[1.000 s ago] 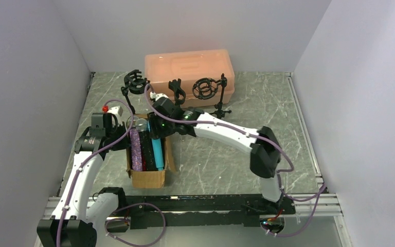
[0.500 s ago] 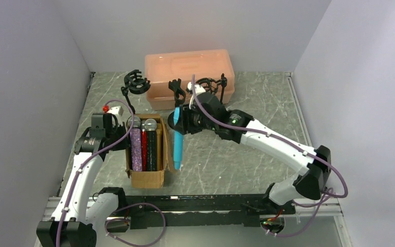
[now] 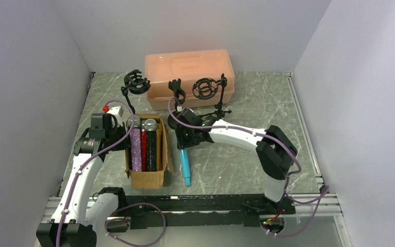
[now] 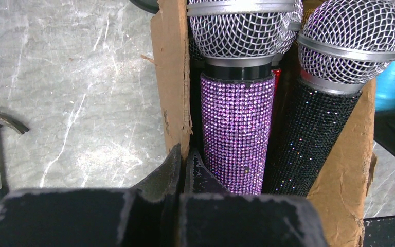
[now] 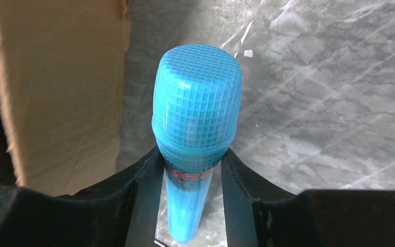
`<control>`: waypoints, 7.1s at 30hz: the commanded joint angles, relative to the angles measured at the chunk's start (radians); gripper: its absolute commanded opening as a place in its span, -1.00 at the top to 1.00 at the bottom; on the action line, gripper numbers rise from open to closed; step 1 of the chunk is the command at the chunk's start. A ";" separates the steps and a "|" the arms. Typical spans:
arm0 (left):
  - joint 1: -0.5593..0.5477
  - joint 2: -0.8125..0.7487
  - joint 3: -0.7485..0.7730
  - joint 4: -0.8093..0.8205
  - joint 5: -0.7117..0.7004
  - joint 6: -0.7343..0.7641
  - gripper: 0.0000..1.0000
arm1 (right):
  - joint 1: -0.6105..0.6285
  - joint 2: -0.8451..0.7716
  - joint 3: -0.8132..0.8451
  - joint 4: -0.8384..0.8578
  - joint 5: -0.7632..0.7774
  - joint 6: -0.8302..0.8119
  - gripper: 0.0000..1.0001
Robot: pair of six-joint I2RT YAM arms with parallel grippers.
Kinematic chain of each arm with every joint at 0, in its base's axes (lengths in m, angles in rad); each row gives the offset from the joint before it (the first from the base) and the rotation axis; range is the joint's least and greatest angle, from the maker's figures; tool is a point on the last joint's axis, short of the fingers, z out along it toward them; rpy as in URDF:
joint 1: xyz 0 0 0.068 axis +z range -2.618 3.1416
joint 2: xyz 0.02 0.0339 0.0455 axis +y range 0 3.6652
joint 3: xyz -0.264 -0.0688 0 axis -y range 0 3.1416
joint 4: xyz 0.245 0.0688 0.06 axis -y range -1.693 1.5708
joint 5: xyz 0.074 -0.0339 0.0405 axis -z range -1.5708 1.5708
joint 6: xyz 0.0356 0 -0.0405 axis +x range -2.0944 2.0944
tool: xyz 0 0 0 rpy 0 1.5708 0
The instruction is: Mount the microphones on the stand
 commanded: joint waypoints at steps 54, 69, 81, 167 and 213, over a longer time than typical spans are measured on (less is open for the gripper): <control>-0.002 -0.025 0.041 0.069 0.080 0.020 1.00 | 0.126 0.345 0.669 -0.161 -0.083 -0.060 0.10; -0.001 -0.022 0.042 0.066 0.049 0.028 1.00 | 0.047 -0.123 0.388 -0.139 -0.106 -0.113 0.45; -0.002 -0.021 0.041 0.069 0.050 0.023 1.00 | -0.018 -0.192 -0.034 -0.021 -0.140 -0.075 0.44; -0.002 -0.042 0.049 0.060 0.049 0.006 1.00 | 0.067 -0.140 0.344 -0.012 -0.228 -0.042 0.77; -0.003 -0.039 0.052 0.050 0.034 0.026 1.00 | -0.064 -0.449 0.034 -0.236 -0.268 -0.158 0.80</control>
